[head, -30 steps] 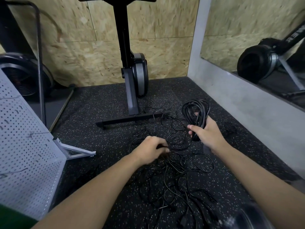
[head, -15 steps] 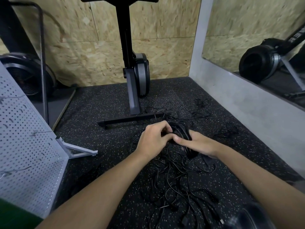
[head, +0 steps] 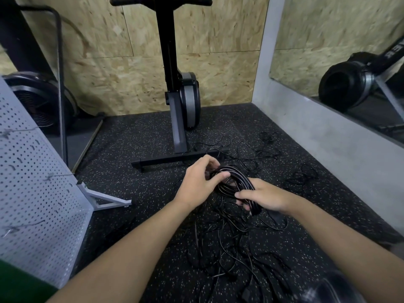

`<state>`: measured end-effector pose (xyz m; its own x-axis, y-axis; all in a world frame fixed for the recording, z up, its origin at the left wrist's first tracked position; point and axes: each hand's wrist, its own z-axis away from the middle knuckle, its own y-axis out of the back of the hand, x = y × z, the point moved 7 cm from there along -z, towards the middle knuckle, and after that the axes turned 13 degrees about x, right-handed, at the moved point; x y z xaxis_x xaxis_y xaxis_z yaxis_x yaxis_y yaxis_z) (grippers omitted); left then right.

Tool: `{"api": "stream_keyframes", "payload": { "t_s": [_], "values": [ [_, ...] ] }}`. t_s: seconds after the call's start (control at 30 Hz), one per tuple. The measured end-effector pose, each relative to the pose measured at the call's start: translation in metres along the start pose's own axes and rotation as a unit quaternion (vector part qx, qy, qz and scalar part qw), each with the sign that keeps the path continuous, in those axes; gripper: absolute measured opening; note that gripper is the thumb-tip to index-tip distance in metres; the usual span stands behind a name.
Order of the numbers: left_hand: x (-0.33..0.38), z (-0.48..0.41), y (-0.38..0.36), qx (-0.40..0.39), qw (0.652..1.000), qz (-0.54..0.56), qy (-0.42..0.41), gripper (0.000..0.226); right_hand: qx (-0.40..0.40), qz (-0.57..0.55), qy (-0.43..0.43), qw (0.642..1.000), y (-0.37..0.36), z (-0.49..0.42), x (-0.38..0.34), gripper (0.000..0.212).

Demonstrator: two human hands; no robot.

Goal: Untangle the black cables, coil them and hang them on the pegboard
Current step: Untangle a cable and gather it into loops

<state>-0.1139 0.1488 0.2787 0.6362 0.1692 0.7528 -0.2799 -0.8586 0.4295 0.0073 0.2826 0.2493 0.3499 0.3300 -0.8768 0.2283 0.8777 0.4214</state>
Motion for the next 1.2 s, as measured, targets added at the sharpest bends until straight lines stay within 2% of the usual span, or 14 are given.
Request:
{"api": "stream_keyframes", "payload": {
  "t_s": [0.1, 0.17, 0.27, 0.47, 0.57, 0.67, 0.77, 0.97, 1.1, 1.2],
  "values": [
    [-0.023, 0.003, 0.007, -0.033, 0.996, -0.006, 0.086, 0.023, 0.015, -0.066, -0.029, 0.997, 0.003, -0.002, 0.003, 0.026],
    [-0.043, 0.008, 0.006, -0.087, 0.985, -0.033, 0.143, 0.025, 0.025, -0.097, -0.030, 0.994, 0.004, -0.003, 0.002, 0.030],
    [-0.059, 0.018, -0.006, -0.155, 0.971, -0.073, 0.170, 0.021, 0.050, -0.125, -0.017, 0.991, 0.008, -0.004, -0.002, 0.030],
    [-0.042, 0.010, -0.006, -0.066, 0.986, -0.024, 0.153, 0.012, 0.125, -0.155, -0.001, 0.980, 0.014, -0.007, -0.002, 0.029],
    [-0.033, 0.008, -0.011, -0.064, 0.986, 0.003, 0.155, 0.009, 0.182, -0.148, 0.016, 0.972, 0.022, -0.011, 0.001, 0.027],
    [-0.019, 0.009, -0.019, -0.068, 0.975, 0.101, 0.188, 0.008, 0.217, -0.142, 0.031, 0.965, 0.025, -0.010, 0.002, 0.024],
    [-0.006, 0.006, -0.017, -0.039, 0.959, 0.178, 0.215, 0.011, 0.215, -0.136, 0.048, 0.966, 0.020, -0.009, -0.004, 0.032],
    [0.000, 0.005, -0.012, -0.017, 0.968, 0.152, 0.200, 0.013, 0.153, -0.168, 0.056, 0.972, 0.005, -0.006, -0.015, 0.037],
    [-0.001, 0.004, -0.008, -0.003, 0.978, 0.113, 0.177, 0.016, 0.195, -0.192, 0.039, 0.961, 0.009, -0.010, -0.012, 0.049],
    [0.001, 0.014, -0.020, -0.059, 0.969, 0.112, 0.210, 0.012, 0.222, -0.200, 0.038, 0.954, 0.013, -0.012, -0.012, 0.051]
  ]
}}
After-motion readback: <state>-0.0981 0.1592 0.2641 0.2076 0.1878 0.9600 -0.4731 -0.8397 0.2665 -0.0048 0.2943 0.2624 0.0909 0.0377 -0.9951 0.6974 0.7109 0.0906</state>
